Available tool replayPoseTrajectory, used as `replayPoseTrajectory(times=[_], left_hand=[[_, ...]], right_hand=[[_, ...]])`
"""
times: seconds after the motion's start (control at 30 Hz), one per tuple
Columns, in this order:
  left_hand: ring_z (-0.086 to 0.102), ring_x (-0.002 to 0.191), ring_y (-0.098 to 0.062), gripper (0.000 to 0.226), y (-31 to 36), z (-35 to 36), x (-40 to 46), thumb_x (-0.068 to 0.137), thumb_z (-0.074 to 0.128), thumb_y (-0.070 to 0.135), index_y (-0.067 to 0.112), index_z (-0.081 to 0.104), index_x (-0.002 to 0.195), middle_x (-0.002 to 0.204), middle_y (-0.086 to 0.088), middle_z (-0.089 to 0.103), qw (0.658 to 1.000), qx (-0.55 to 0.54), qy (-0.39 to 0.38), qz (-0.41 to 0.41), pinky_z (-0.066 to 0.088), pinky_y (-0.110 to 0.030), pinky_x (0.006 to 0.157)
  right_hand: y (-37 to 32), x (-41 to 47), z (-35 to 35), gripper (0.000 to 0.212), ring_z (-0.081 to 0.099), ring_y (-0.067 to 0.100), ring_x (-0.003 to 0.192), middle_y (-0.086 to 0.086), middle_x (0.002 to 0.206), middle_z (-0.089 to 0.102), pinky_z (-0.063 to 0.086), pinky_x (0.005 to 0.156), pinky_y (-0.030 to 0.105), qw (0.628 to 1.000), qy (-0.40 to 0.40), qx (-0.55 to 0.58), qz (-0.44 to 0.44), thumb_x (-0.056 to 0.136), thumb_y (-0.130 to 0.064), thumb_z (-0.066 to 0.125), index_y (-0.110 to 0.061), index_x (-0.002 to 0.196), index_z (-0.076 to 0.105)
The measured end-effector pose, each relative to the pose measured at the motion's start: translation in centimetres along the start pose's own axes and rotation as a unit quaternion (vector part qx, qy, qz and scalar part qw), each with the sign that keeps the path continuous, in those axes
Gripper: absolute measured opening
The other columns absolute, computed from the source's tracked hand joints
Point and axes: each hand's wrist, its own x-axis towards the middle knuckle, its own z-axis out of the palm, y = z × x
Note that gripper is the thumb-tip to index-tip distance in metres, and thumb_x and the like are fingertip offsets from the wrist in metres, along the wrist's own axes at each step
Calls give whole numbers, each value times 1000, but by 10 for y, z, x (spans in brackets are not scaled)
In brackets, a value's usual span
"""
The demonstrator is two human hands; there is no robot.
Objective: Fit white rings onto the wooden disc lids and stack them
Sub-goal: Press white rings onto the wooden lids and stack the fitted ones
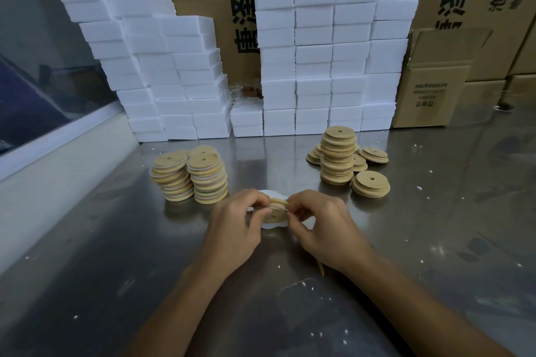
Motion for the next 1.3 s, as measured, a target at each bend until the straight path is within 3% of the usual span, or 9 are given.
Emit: replayPoseTrajectory(times=[0.13,0.3,0.6,0.93,1.3], left_hand=[[59,74,-6,5,1,-1,0,80,67,8,11,66,76,76,6,65,1000,-9,-2,6,47,-23,66],[63,78,-5,14,-3,3,-1,78,72,2,14,65,74,77,11,67,997,-53,2,-57,52,-29,65],[65,84,-2,18,-5,3,-2,79,73,-2,13,65,73,85,19,68,992,-68,-4,-109,58,-35,72],[66,85,-3,26,-4,5,0,77,76,-1,21,64,68,80,18,69,981,-100,-8,-164,55,-37,84],[68,87,-7,30,-6,5,0,75,76,-3,23,65,66,83,10,72,972,-131,-10,-194,55,-34,85]], right_hand=[[1,-1,0,5,62,15,79,2,87,68,53,73,36,1000,16,-8,-9,88,-9,69,-8,92,71],[4,-1,2,8,63,11,86,-3,94,70,55,74,32,1000,22,-9,7,90,-15,67,-13,97,71],[7,1,4,9,67,12,90,-2,96,72,59,81,33,999,-1,27,47,90,-17,67,-12,96,72],[9,2,5,7,68,6,75,-6,77,72,58,74,28,991,34,53,122,79,-21,75,-15,82,72],[13,4,4,5,68,4,73,-6,76,73,58,71,25,988,22,57,144,79,-20,76,-16,82,74]])
